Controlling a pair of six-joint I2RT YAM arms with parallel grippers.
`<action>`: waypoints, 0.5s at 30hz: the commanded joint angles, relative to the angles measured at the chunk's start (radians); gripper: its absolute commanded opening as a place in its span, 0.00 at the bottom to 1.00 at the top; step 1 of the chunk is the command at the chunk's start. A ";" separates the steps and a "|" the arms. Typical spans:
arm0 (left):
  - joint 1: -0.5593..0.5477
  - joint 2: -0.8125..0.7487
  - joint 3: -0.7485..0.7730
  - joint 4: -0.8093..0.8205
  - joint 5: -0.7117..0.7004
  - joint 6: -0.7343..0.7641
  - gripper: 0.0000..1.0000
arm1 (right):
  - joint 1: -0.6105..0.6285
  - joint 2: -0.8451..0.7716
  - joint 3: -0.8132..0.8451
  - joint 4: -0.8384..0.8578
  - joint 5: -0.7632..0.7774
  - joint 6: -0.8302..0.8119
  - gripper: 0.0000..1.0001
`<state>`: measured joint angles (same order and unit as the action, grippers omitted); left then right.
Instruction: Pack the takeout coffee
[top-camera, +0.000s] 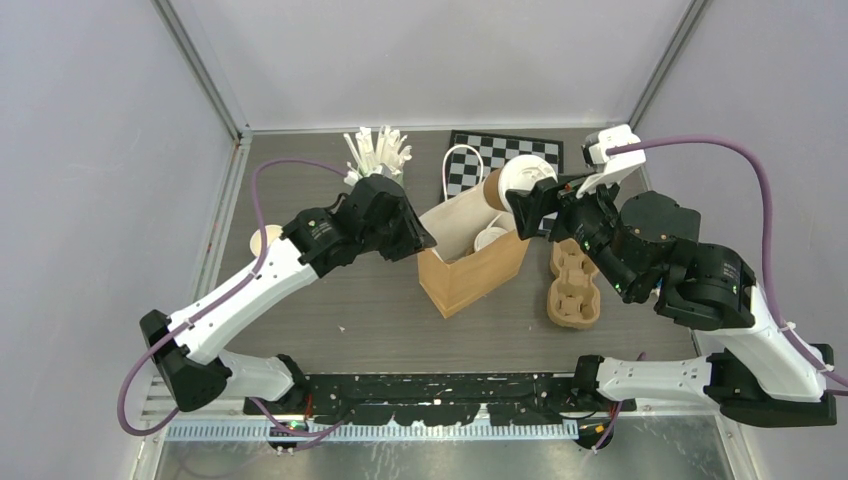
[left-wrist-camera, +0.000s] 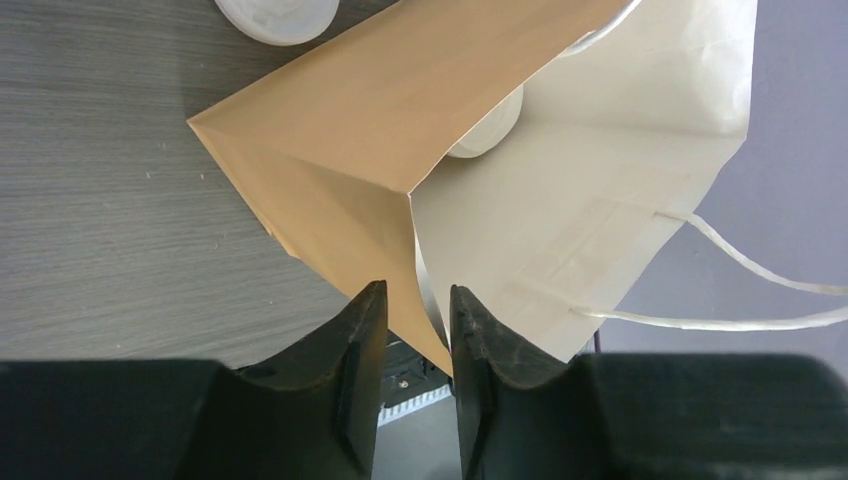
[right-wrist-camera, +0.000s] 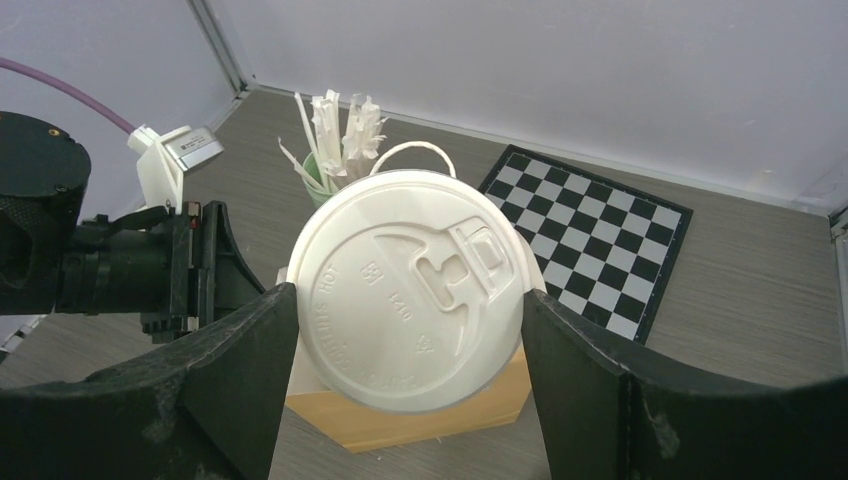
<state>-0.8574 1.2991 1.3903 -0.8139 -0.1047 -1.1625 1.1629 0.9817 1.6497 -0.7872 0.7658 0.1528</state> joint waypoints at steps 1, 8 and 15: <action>-0.002 -0.006 0.031 0.018 -0.022 0.053 0.24 | 0.002 -0.009 0.011 0.007 0.017 -0.003 0.81; 0.042 -0.030 0.064 0.003 0.058 0.171 0.00 | 0.003 0.017 0.033 -0.006 0.008 -0.040 0.82; 0.180 -0.076 0.039 0.027 0.301 0.319 0.00 | 0.002 0.049 0.062 -0.043 -0.075 -0.063 0.82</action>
<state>-0.7418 1.2793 1.4113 -0.8185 0.0406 -0.9565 1.1629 1.0218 1.6672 -0.8253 0.7509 0.1230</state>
